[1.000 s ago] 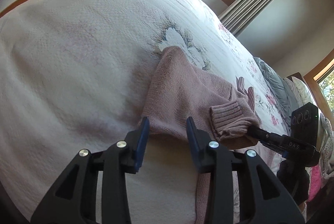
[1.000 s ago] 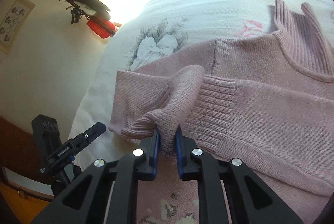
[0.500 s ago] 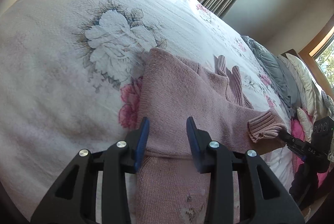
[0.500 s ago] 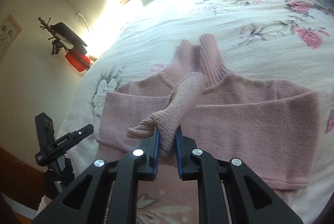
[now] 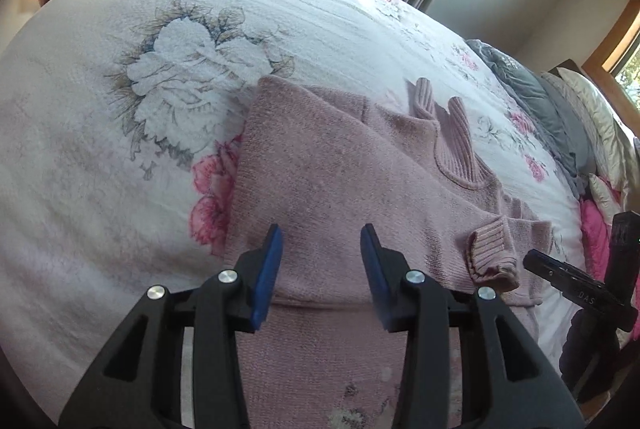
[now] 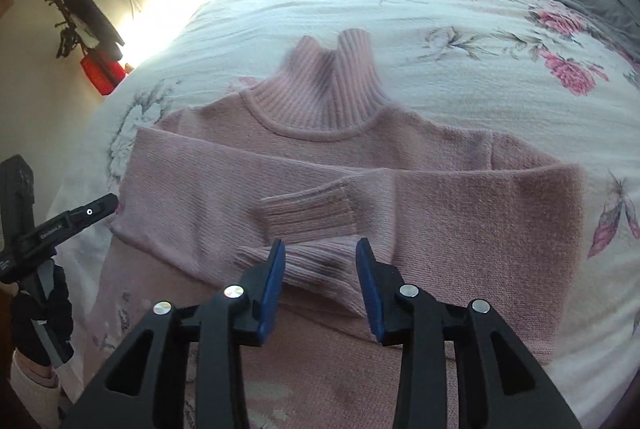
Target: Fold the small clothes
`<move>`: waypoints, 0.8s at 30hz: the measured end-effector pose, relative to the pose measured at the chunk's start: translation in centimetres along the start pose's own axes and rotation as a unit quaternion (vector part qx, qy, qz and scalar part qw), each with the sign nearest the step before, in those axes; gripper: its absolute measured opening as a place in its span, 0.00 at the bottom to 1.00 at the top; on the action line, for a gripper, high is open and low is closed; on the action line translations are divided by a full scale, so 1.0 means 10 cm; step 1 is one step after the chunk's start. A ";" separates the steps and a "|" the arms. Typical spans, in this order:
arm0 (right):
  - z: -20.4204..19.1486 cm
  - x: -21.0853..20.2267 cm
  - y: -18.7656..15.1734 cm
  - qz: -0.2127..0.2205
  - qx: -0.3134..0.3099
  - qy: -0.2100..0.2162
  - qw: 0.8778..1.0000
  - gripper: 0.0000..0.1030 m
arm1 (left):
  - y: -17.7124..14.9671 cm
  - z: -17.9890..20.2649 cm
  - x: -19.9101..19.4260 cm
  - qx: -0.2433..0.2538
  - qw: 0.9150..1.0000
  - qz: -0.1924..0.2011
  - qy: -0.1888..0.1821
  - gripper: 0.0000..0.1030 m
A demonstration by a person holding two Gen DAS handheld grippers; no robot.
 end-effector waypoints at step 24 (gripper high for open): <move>0.91 -0.22 -0.30 0.003 0.135 -0.002 0.991 0.15 | -0.07 0.08 0.42 -0.011 0.999 -0.049 -0.007 0.42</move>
Point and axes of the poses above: each gripper's, at about its wrist camera, not at the fingertips, and x roughly the way its jaws point, z to its right, y to its top, the point moved 7 cm from there along x, roughly the way its jaws point, and after that the axes turned 7 degrees about -x, right-handed, at the moved point
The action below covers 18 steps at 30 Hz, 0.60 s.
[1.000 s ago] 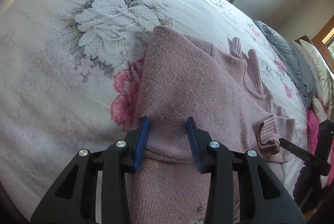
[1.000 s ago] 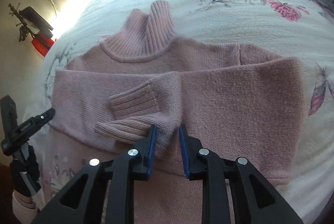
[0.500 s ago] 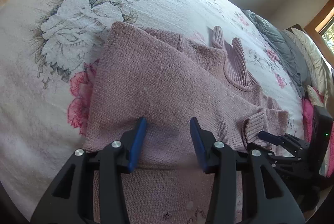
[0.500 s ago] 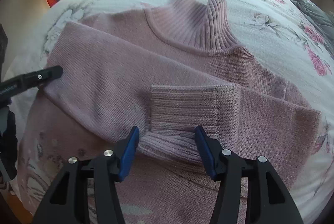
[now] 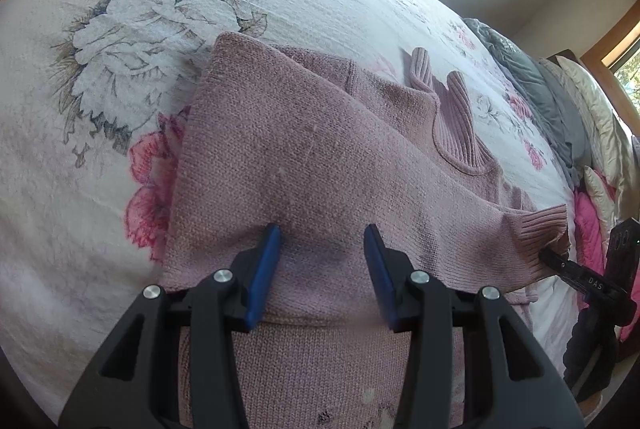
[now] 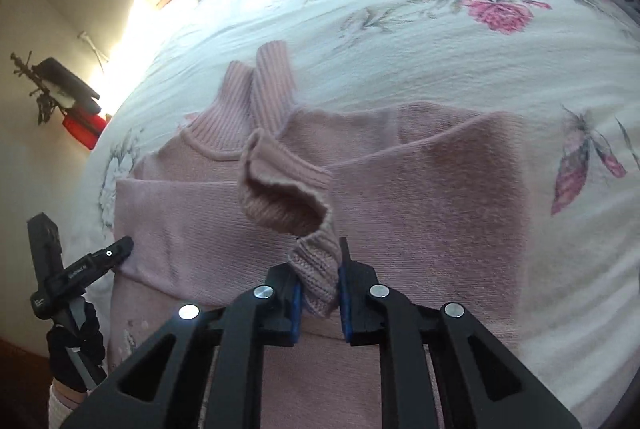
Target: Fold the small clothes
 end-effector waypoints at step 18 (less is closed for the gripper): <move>0.60 0.19 -0.31 -0.070 -0.003 -0.057 0.996 0.11 | -0.02 0.10 0.01 0.072 0.995 0.015 0.068 0.47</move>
Point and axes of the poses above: each gripper's, at about its wrist camera, not at the fingertips, and x roughly the way its jaws point, z to its right, y to its top, the point moved 7 cm from there along x, roughly the way its jaws point, and after that the axes turned 7 degrees about -x, right-handed, at the moved point
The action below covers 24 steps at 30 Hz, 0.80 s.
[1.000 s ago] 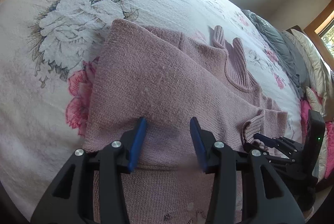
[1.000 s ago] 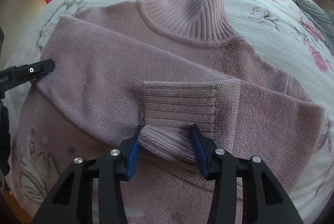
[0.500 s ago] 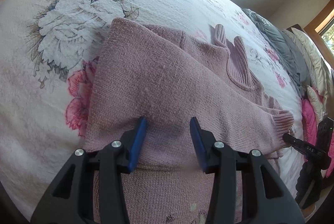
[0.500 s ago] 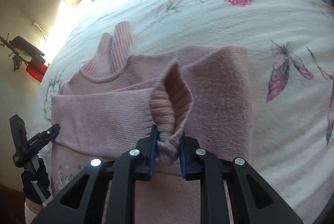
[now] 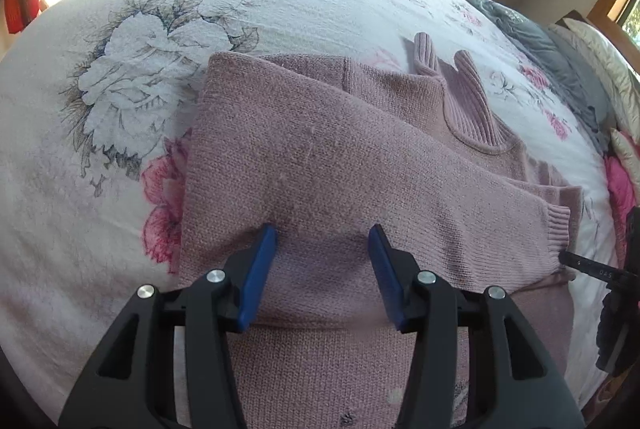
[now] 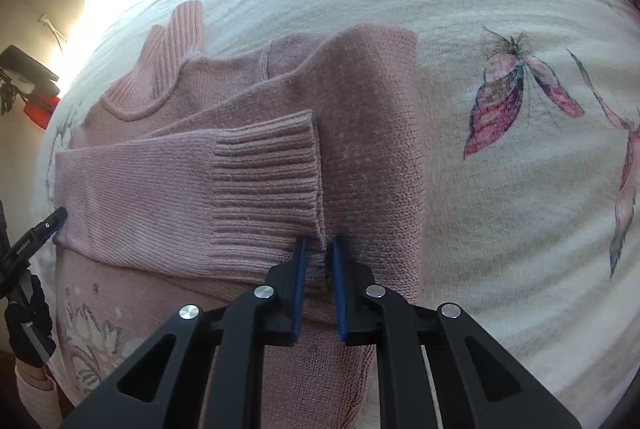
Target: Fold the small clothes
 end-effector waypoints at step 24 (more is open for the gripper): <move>-0.81 0.29 1.62 0.047 -0.038 0.101 0.993 0.58 | 1.08 0.97 0.60 0.061 0.997 0.004 -0.038 0.56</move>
Point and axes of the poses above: each gripper's, at about its wrist camera, not at the fingertips, and x roughly the way its jaws point, z to its right, y to its top, the point moved 7 cm from there along x, roughly the way its jaws point, and after that the axes turned 7 degrees about -x, right-handed, at the moved point
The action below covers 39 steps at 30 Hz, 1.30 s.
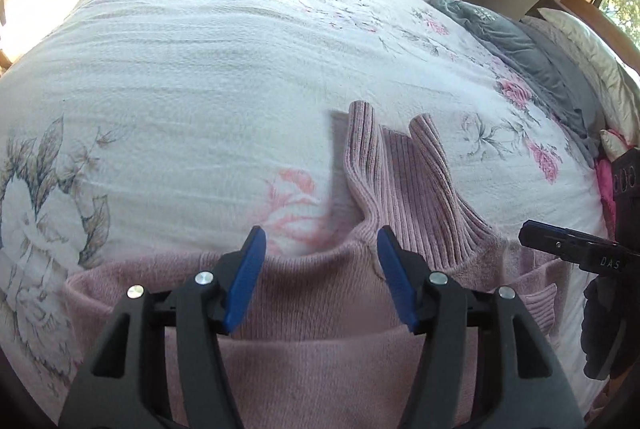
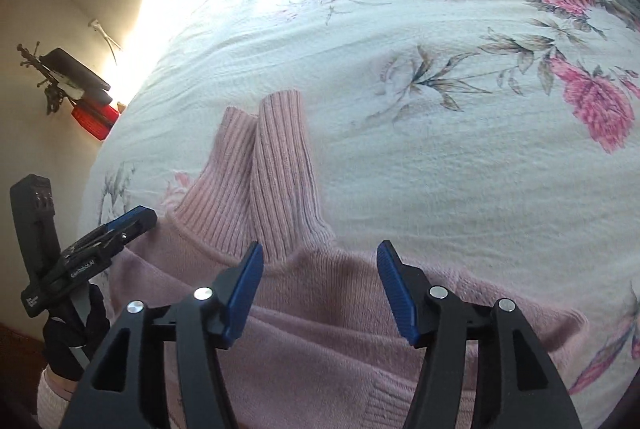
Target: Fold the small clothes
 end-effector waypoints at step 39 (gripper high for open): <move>-0.56 -0.70 -1.14 0.059 -0.170 0.125 0.976 0.10 | -1.17 0.34 -0.71 0.098 0.976 0.050 -0.188 0.31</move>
Point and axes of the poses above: each gripper's, at about its wrist camera, not at the fingertips, and x roughly the way its jaws point, z to its right, y to its top, the point moved 7 cm from there along x, roughly the way its jaws point, and after that the axes turned 7 degrees about -x, right-handed, at the moved point
